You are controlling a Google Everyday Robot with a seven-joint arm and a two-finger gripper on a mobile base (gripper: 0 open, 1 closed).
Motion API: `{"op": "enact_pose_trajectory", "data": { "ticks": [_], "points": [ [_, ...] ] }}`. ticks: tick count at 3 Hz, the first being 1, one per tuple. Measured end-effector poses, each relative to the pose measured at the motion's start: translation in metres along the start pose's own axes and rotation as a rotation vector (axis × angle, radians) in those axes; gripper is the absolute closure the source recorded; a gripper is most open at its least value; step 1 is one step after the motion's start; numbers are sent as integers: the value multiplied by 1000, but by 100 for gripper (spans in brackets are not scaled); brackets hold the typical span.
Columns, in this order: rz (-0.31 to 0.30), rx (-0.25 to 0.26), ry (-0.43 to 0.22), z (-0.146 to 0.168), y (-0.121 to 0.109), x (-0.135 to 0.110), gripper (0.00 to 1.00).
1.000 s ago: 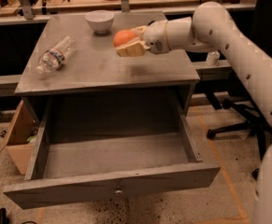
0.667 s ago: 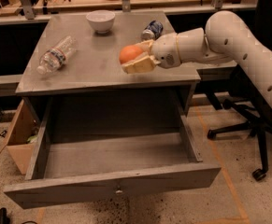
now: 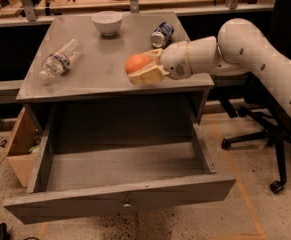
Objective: Place orange into top drawer
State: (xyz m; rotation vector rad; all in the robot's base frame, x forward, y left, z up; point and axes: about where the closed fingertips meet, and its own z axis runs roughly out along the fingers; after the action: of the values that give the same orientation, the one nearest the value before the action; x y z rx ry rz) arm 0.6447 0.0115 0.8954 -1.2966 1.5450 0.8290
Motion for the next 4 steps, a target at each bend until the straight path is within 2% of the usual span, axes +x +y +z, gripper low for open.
{"op": "enact_pose_trajectory", "data": {
  "ticks": [1, 2, 3, 4],
  "points": [
    [78, -7, -12, 8, 40, 18, 100],
    [150, -34, 9, 19, 75, 42, 100],
    [195, -78, 54, 32, 95, 67, 100],
    [208, -119, 123, 45, 99, 94, 100]
  ]
}}
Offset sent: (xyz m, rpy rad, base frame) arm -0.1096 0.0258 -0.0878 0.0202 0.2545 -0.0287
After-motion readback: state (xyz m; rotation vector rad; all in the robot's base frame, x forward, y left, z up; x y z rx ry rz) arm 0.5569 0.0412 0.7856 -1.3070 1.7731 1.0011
